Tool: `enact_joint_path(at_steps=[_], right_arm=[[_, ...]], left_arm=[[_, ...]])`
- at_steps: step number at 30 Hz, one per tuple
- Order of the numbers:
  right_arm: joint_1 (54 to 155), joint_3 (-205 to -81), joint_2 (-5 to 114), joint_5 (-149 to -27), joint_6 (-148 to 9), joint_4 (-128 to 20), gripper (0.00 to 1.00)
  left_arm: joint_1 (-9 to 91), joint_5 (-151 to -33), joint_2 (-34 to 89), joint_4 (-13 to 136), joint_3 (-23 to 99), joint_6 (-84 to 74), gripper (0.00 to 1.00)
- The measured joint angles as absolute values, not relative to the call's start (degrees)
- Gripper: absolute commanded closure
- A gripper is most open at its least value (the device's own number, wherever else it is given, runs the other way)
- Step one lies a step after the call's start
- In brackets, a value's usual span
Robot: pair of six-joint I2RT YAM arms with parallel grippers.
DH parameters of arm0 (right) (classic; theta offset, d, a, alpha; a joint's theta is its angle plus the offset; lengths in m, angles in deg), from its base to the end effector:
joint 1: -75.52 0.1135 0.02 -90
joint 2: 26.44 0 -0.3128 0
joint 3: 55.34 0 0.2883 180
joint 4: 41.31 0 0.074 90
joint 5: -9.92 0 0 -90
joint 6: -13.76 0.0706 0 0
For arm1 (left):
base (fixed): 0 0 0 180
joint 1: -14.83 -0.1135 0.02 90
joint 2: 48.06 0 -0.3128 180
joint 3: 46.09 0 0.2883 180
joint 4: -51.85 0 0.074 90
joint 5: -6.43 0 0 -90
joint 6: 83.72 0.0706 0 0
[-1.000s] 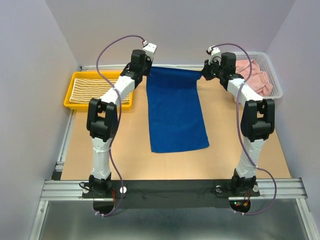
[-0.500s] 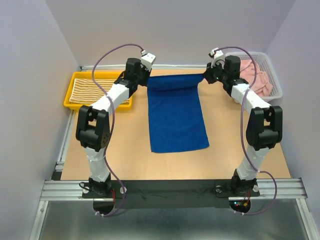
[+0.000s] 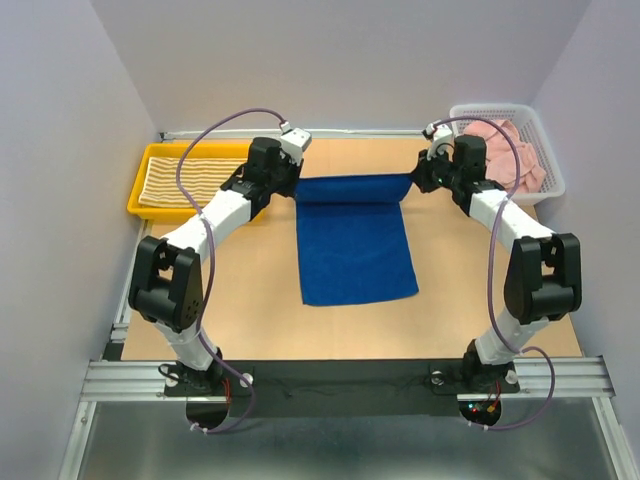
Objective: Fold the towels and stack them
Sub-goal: Fold the towel
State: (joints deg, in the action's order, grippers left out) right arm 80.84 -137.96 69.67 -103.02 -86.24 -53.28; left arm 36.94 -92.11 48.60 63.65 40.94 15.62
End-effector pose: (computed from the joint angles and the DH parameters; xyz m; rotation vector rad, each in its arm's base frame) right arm 0.4546 0.0700 0.2975 -0.5150 1.9270 0.3501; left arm 0.4356 -0.1883 0.3234 0.6238 1.8493 -0.2924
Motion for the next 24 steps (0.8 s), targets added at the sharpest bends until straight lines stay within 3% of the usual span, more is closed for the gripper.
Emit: enact_joint_path(at_steps=[24], right_arm=[[80.80,-128.12,55.53,-98.21,-74.94,-65.83,1.00]], left_arm=[[45.16,-86.97,35.27,73.00,30.37,3.36,1.00]])
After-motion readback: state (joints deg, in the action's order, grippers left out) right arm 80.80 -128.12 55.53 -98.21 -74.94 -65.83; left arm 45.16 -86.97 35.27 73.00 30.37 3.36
